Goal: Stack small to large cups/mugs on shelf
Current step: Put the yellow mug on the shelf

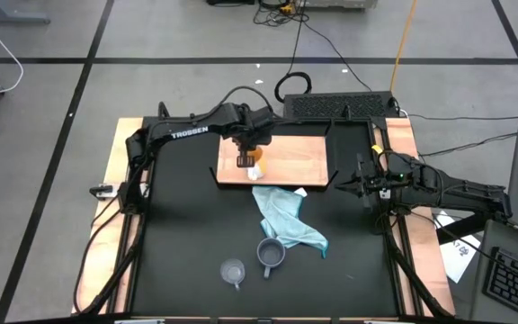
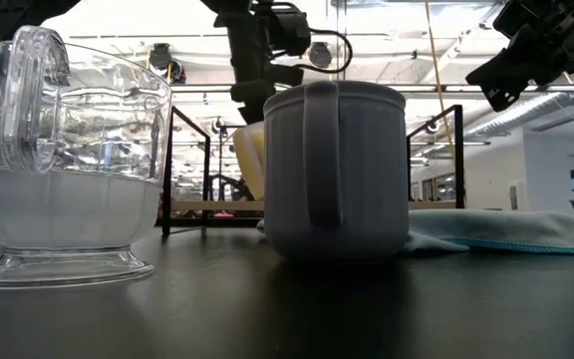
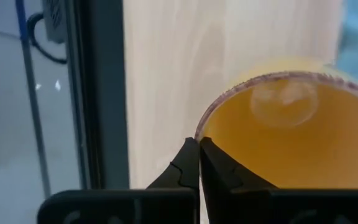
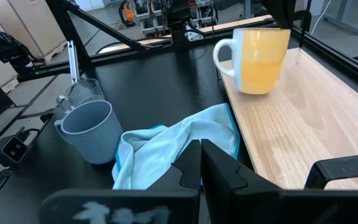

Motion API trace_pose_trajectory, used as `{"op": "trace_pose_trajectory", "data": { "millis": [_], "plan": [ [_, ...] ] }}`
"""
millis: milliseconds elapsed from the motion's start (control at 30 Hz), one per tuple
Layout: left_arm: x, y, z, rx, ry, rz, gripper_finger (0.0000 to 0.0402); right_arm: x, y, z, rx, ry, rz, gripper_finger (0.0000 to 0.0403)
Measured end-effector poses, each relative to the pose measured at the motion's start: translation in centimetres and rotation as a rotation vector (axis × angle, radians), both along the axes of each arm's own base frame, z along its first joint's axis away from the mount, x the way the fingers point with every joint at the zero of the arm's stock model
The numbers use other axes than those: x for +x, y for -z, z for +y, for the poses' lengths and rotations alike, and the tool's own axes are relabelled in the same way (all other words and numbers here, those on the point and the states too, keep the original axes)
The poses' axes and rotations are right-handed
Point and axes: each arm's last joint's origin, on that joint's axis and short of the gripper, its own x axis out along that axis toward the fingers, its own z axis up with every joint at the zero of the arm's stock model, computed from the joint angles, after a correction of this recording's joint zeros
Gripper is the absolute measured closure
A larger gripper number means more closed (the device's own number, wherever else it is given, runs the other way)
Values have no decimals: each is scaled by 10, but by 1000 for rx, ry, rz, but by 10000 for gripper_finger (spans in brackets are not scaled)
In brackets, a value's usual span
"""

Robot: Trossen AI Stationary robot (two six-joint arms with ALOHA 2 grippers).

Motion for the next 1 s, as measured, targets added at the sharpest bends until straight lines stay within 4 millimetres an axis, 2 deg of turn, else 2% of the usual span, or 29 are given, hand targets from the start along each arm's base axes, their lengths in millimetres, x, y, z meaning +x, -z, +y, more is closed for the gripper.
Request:
{"op": "trace_pose_trajectory", "data": {
  "millis": [633,1000],
  "plan": [
    [-5,3,-7,29,-18,97,400,0,0,0,-1,4,0,403],
    [4,2,-9,32,23,18,400,0,-1,0,-3,5,-7,403]
  ]
}}
